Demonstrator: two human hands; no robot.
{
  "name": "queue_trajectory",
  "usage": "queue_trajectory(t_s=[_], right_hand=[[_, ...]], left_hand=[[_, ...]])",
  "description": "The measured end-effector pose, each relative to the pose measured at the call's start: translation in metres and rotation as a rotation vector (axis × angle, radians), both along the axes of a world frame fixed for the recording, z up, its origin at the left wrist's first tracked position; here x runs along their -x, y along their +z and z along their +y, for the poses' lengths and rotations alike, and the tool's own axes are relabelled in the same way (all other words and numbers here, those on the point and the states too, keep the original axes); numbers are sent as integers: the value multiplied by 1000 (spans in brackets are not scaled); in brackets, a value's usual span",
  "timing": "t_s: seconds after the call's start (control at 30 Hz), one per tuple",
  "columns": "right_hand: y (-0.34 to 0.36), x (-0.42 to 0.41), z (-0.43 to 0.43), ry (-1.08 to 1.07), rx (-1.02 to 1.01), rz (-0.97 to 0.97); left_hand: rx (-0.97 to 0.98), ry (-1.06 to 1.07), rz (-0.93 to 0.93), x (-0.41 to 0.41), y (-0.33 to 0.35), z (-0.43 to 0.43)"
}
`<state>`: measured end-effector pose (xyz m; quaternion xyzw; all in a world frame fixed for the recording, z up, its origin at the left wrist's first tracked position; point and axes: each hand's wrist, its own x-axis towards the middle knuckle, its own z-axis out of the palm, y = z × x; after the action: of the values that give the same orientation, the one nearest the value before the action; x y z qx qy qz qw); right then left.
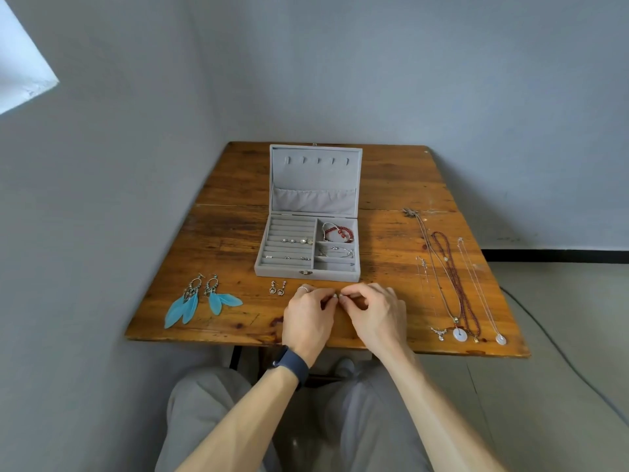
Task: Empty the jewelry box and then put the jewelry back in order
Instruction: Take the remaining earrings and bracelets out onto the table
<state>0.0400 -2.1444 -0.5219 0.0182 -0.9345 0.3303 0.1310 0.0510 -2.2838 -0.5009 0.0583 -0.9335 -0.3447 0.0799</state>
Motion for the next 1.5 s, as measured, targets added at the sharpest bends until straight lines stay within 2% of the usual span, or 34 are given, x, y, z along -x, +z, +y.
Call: queue_trajectory(t_s=[0.23,0.6,1.23,1.37,1.5], right_hand=[[-1,1,0,-16,52,11],[0,1,0,-17,-4,-13],[-1,-2,2,2,19,5],[1,-6,6,27,47,-12],[2,-14,12,64,78,-23]], left_hand=[[-1,-15,-8,4,1,-3],[23,-9,2,6,-1,-2],[22,-56,-18,3,5,-7],[34,-92,15,-7,9,-23],[92,-12,128,-22,8,-61]])
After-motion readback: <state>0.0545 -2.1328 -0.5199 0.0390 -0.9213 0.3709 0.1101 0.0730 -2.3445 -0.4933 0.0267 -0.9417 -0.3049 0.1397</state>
